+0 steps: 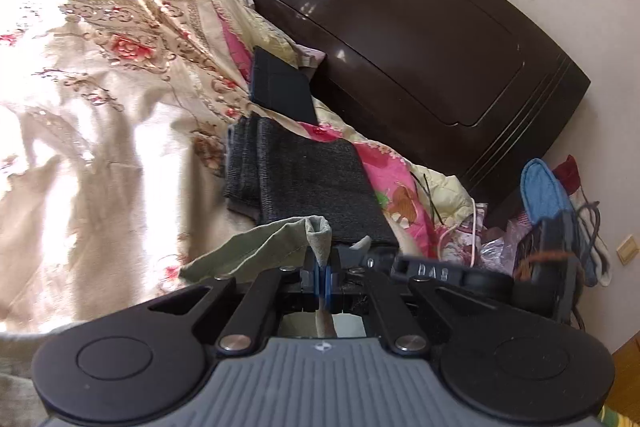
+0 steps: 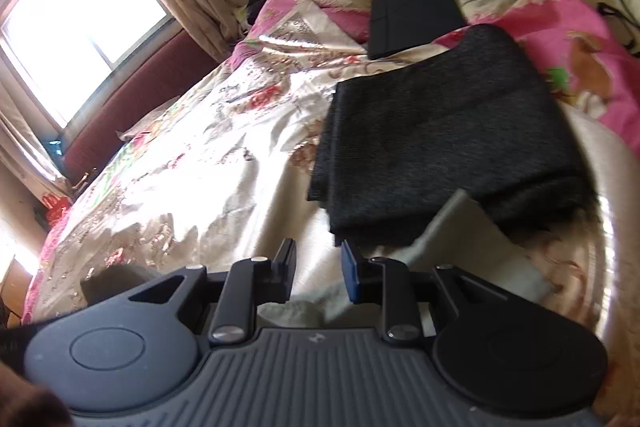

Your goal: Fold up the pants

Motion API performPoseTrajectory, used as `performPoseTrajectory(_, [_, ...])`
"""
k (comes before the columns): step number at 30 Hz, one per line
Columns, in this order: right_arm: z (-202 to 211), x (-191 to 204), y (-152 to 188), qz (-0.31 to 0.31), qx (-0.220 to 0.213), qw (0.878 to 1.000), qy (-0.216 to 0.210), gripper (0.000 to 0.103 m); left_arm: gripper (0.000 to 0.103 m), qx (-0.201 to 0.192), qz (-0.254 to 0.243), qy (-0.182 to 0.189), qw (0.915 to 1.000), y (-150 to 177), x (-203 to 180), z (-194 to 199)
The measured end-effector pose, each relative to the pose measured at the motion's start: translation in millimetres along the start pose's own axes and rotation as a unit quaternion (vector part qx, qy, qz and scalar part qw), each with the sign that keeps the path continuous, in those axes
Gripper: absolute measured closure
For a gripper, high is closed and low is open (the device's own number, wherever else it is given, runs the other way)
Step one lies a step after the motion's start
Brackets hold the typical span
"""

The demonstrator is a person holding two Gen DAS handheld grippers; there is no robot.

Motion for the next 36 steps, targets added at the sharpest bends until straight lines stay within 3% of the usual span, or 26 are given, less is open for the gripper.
performPoseTrajectory(2, [12, -16, 8, -0.021, 0.002, 1.000, 0.018, 0.075, 0.085, 0.009, -0.007, 0.017, 0.9998, -3, -14, -18])
performPoseTrajectory(5, [31, -40, 13, -0.061, -0.014, 0.998, 0.028, 0.075, 0.083, 0.052, -0.044, 0.053, 0.9963, 1, -49, -47])
performPoseTrajectory(9, [53, -74, 22, -0.120, -0.029, 0.992, 0.029, 0.074, 0.067, 0.057, -0.084, 0.011, 0.9948, 12, -66, -57])
performPoseTrajectory(12, [64, -84, 32, -0.145, -0.036, 0.989, 0.002, 0.069, 0.061, 0.066, -0.082, -0.023, 0.9942, 20, -50, -45])
performPoseTrajectory(14, [67, -88, 39, -0.168, -0.046, 0.984, -0.022, 0.059, 0.058, 0.077, -0.072, -0.043, 0.9935, 26, -34, -36])
performPoseTrajectory(17, [65, -93, 47, -0.202, -0.055, 0.976, -0.058, 0.056, 0.057, 0.095, -0.067, -0.079, 0.9901, 41, -13, -20])
performPoseTrajectory(22, [62, -74, 43, -0.159, -0.057, 0.985, -0.027, 0.056, 0.057, 0.113, -0.055, -0.110, 0.9859, 64, 9, 8])
performPoseTrajectory(24, [59, -60, 41, -0.107, -0.043, 0.993, 0.034, 0.072, 0.057, 0.117, -0.044, -0.114, 0.9857, 69, 16, 16])
performPoseTrajectory(25, [59, -56, 40, -0.101, -0.035, 0.993, 0.044, 0.097, 0.057, 0.117, -0.041, -0.114, 0.9857, 71, 17, 19])
performPoseTrajectory(28, [64, -44, 33, -0.102, -0.025, 0.994, 0.031, 0.099, 0.057, 0.107, -0.045, -0.112, 0.9870, 71, 17, 28])
performPoseTrajectory(32, [62, -20, -7, -0.116, -0.050, 0.990, -0.061, 0.100, 0.057, 0.084, -0.047, -0.114, 0.9888, 61, 17, 40])
performPoseTrajectory(36, [66, 4, -47, -0.137, -0.115, 0.970, -0.166, 0.100, 0.053, 0.049, -0.034, -0.119, 0.9911, 49, 21, 60])
Point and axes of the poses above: each gripper's, at about its wrist camera, not at the fingertips, and z roughly against the way its jaws point, x to its left, y to its underside, the point moved 2 cm from there along -z, roughly the way its jaws point, and after that the axes turned 6 degrees about -y, right-handed, at the moved point
